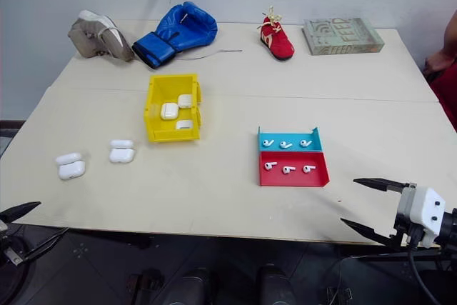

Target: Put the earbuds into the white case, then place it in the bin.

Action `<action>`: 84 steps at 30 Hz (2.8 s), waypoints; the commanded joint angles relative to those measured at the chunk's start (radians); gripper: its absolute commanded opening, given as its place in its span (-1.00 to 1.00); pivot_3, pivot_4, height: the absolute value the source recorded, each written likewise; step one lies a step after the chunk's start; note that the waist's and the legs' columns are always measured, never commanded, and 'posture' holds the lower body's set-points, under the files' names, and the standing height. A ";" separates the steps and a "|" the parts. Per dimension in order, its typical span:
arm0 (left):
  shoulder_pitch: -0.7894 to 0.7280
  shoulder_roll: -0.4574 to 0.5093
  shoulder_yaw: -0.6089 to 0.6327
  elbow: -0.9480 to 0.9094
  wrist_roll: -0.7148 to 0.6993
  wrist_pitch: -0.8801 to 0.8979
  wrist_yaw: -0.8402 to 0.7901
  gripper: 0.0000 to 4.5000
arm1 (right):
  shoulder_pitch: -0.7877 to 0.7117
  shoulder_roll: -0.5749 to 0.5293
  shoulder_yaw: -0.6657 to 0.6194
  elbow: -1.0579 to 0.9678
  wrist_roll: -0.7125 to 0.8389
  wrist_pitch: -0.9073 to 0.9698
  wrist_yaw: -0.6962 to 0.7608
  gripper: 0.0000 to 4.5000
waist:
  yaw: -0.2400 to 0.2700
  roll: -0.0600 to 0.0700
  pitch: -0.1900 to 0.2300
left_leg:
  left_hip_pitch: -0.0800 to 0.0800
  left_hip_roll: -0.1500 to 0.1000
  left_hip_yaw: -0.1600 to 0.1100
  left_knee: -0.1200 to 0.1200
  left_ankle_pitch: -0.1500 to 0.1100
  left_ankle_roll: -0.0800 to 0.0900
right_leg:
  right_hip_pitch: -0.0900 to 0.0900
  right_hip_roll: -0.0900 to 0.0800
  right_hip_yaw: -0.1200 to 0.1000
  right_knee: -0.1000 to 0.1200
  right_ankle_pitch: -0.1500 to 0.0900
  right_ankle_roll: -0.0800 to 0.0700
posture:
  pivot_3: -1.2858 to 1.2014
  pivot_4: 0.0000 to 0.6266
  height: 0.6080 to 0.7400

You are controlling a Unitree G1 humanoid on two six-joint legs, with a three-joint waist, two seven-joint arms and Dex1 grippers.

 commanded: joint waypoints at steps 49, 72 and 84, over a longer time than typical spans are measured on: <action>-0.961 0.088 -0.075 -0.090 -0.412 1.776 1.239 1.00 | -0.176 0.335 0.253 -0.048 0.139 -0.242 0.019 0.99 | -0.019 -0.002 -0.001 | 0.011 -0.001 -0.002 0.001 -0.001 -0.004 | 0.005 0.000 0.000 0.012 -0.001 -0.001 | 0.03 -0.52 1.00; -1.027 -0.060 -0.101 -0.059 -0.111 1.776 1.161 1.00 | -0.165 0.290 0.252 -0.151 0.140 -0.179 -0.061 0.99 | -0.016 -0.004 -0.001 | 0.010 -0.002 -0.001 0.002 0.001 -0.007 | 0.001 0.001 0.000 0.017 -0.001 -0.001 | 0.03 -0.52 1.00; -1.040 -0.059 -0.170 -0.017 0.008 1.735 1.053 1.00 | -0.181 0.279 0.272 -0.257 0.103 -0.089 -0.165 0.99 | 0.000 -0.004 -0.001 | 0.010 -0.002 -0.001 0.002 0.001 -0.008 | 0.000 0.001 0.001 0.018 -0.001 -0.001 | 0.03 -0.52 1.00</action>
